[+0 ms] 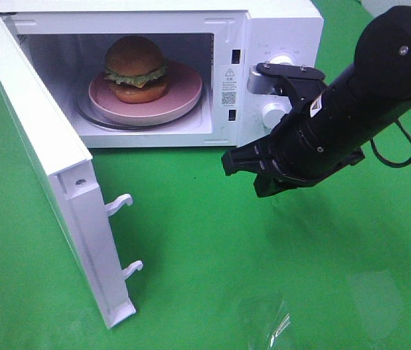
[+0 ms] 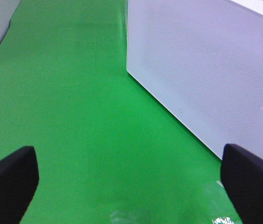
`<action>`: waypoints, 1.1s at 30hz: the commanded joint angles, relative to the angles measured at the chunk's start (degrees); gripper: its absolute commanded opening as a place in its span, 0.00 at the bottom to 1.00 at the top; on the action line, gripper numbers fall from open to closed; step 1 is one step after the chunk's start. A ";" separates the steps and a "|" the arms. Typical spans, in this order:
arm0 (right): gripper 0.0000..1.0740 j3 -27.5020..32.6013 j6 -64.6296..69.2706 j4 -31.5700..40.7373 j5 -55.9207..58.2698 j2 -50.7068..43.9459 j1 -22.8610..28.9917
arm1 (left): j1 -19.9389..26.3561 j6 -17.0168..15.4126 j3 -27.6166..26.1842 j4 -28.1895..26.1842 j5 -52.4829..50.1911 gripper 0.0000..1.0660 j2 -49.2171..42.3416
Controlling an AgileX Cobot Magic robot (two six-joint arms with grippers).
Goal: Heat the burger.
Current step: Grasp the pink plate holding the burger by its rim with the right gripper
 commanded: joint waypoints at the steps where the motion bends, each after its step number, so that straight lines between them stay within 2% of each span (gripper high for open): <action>1: 0.06 -2.64 -8.25 -3.84 5.10 -0.52 -0.23 | 0.29 0.06 0.17 -0.06 -0.46 0.92 -0.86; 4: 0.07 -3.44 -13.01 -4.81 6.07 -0.52 -0.23 | 0.29 0.06 0.17 -0.06 -0.46 0.92 -0.86; 7: 0.07 -4.18 -25.95 -5.16 7.45 -0.52 -0.23 | 0.29 0.06 0.17 -0.06 -0.46 0.92 -0.86; 11: 0.08 -4.18 -34.78 -5.16 7.39 -0.52 -0.23 | 0.29 0.06 0.17 -0.06 -0.46 0.92 -0.86; 12: 0.08 -4.18 -41.77 -5.16 7.45 -0.52 -0.23 | 0.29 0.06 0.17 -0.06 -0.46 0.92 -0.86; 13: 0.08 -4.18 -41.77 -5.16 7.45 -0.52 -0.23 | 0.29 0.06 0.17 -0.06 -0.46 0.92 -0.86; 15: 0.08 -4.18 -54.66 -5.16 7.28 -0.52 -0.23 | 0.29 0.06 0.17 -0.06 -0.46 0.92 -0.86; 20: 0.08 -4.18 -63.08 -5.21 7.05 -0.52 -0.23 | 0.29 0.06 0.17 -0.06 -0.46 0.92 -0.86; 24: 0.12 -4.18 -75.57 -6.25 6.88 -0.52 -0.23 | 0.29 0.06 0.17 -0.06 -0.46 0.92 -0.86; 29: 0.16 -4.18 -75.92 -9.45 6.65 -0.52 -0.11 | 0.29 0.06 0.17 -0.06 -0.46 0.92 -0.86; 30: 0.21 -4.18 -75.92 -11.69 5.96 -0.52 -0.11 | 0.29 0.06 0.17 -0.06 -0.46 0.92 -0.86; 31: 0.21 -4.18 -75.92 -11.69 5.96 -0.52 -0.11 | 0.29 0.06 0.17 -0.06 -0.46 0.92 -0.86; 32: 0.28 -4.18 -75.80 -13.87 5.04 -0.52 -0.06 | 0.29 0.06 0.17 -0.06 -0.46 0.92 -0.86; 33: 0.28 -4.18 -75.80 -13.87 5.04 -0.52 -0.06 | 0.29 0.06 0.17 -0.06 -0.46 0.92 -0.86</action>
